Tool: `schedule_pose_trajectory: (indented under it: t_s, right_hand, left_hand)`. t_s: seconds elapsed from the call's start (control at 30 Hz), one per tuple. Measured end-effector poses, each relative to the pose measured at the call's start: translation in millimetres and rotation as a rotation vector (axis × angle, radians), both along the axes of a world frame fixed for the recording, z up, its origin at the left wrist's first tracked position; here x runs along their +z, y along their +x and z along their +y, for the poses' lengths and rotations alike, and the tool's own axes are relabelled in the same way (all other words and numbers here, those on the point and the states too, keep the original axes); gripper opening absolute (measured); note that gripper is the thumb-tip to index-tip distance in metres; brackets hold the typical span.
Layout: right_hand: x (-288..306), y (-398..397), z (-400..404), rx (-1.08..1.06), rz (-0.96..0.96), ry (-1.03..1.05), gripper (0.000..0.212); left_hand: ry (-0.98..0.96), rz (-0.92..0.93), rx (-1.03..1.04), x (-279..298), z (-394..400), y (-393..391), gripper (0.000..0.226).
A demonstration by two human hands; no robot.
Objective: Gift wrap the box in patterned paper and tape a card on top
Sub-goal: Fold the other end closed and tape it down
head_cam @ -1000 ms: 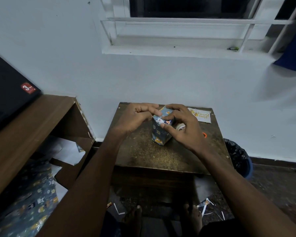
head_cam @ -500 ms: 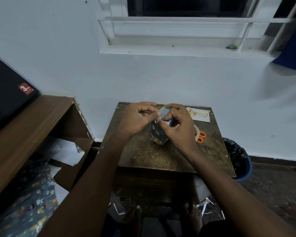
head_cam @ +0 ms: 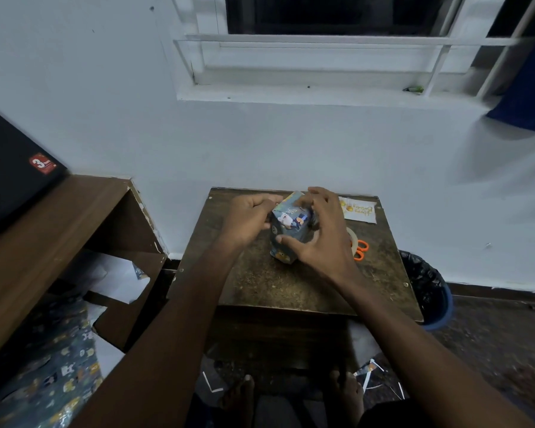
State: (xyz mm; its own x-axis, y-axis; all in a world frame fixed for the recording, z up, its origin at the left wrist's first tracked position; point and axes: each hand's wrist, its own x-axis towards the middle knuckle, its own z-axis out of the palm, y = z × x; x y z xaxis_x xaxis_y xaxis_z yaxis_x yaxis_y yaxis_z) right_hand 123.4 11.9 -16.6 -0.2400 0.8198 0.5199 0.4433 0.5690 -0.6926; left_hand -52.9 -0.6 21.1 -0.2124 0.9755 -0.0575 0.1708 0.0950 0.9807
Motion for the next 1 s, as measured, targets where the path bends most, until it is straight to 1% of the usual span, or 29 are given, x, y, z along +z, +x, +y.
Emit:
schedule_pose_trajectory:
  t_s: [0.03, 0.07, 0.1, 0.2, 0.27, 0.33, 0.37, 0.4, 0.47, 0.5, 0.57, 0.63, 0.67, 0.7, 0.73, 0.77, 0.83, 0.87, 0.93, 1.0]
  right_hand:
    - [-1.7, 2.6, 1.3, -0.027, -0.023, -0.029, 0.074]
    - [-2.2, 4.9, 2.4, -0.055, -0.014, -0.072, 0.079]
    - [-1.5, 6.6, 2.7, -0.071, 0.048, -0.136, 0.08]
    - [6.0, 8.3, 3.6, -0.136, 0.359, -0.358, 0.068]
    - [11.0, 9.8, 7.7, -0.177, 0.574, -0.515, 0.057]
    - [15.3, 11.2, 12.6, -0.16, 0.77, -0.669, 0.048]
    - [16.9, 11.8, 14.7, -0.152, 0.834, -0.723, 0.045]
    - [17.7, 13.0, 16.7, -0.156, 0.87, -0.762, 0.043]
    - [17.3, 13.9, 19.0, -0.15, 0.926, -0.826, 0.044]
    - [17.6, 13.8, 18.0, -0.128, 0.947, -0.866, 0.048]
    - [18.7, 11.8, 14.4, -0.104, 0.961, -0.948, 0.046]
    - [21.4, 8.9, 10.0, -0.083, 1.006, -0.999, 0.033]
    - [22.2, 7.9, 8.5, -0.048, 1.042, -1.011, 0.03]
    - [24.3, 6.6, 5.2, -0.006, 1.048, -1.021, 0.032]
    - [23.5, 5.8, 3.4, 0.025, 0.98, -1.022, 0.037]
    - [23.0, 4.0, 0.9, 0.03, 0.857, -1.01, 0.039]
    - [16.7, 1.9, 0.8, -0.055, 0.597, -0.888, 0.033]
    - [12.6, 1.3, 3.0, -0.114, 0.51, -0.798, 0.029]
    - [9.9, 1.8, 4.2, -0.16, 0.432, -0.602, 0.027]
    - [12.1, 3.6, 3.5, -0.078, 0.413, -0.485, 0.023]
  left_hand:
    - [-0.032, -0.006, -0.022, -0.3, -0.7, -0.3, 0.027]
    - [-0.052, -0.008, -0.042, -0.4, -1.3, -1.3, 0.029]
    - [-0.06, -0.004, -0.061, 0.0, -1.8, -2.2, 0.031]
    - [-0.015, 0.044, -0.139, -0.2, -1.6, -5.3, 0.038]
    - [0.035, 0.059, -0.21, 2.3, -2.3, -6.4, 0.036]
    - [0.088, 0.01, -0.274, 3.9, -2.7, -8.1, 0.035]
    - [0.111, -0.009, -0.312, 3.6, -3.0, -8.9, 0.041]
    - [0.133, 0.009, -0.354, 3.0, -3.8, -9.3, 0.054]
    - [0.187, 0.16, -0.385, 0.8, -4.9, -7.3, 0.08]
    - [0.221, 0.225, -0.381, -1.0, -4.8, -5.1, 0.089]
    - [0.289, 0.278, -0.358, -2.5, -4.5, -0.4, 0.097]
    - [0.362, 0.286, -0.295, -1.4, -4.3, 1.8, 0.098]
    - [0.396, 0.282, -0.259, 0.4, -4.8, 2.1, 0.095]
    - [0.42, 0.272, -0.226, 2.6, -5.5, 2.0, 0.088]
    - [0.434, 0.253, -0.205, 5.7, -7.7, 2.2, 0.079]
    - [0.433, 0.242, -0.186, 9.6, -10.2, 1.5, 0.069]
    - [0.411, 0.262, -0.157, 15.8, -16.2, -1.9, 0.057]
    - [0.399, 0.269, -0.16, 16.0, -18.1, -4.8, 0.055]
    - [0.366, 0.263, -0.183, 14.4, -19.3, -10.8, 0.056]
    - [0.304, 0.254, -0.233, 12.7, -16.5, -14.4, 0.059]
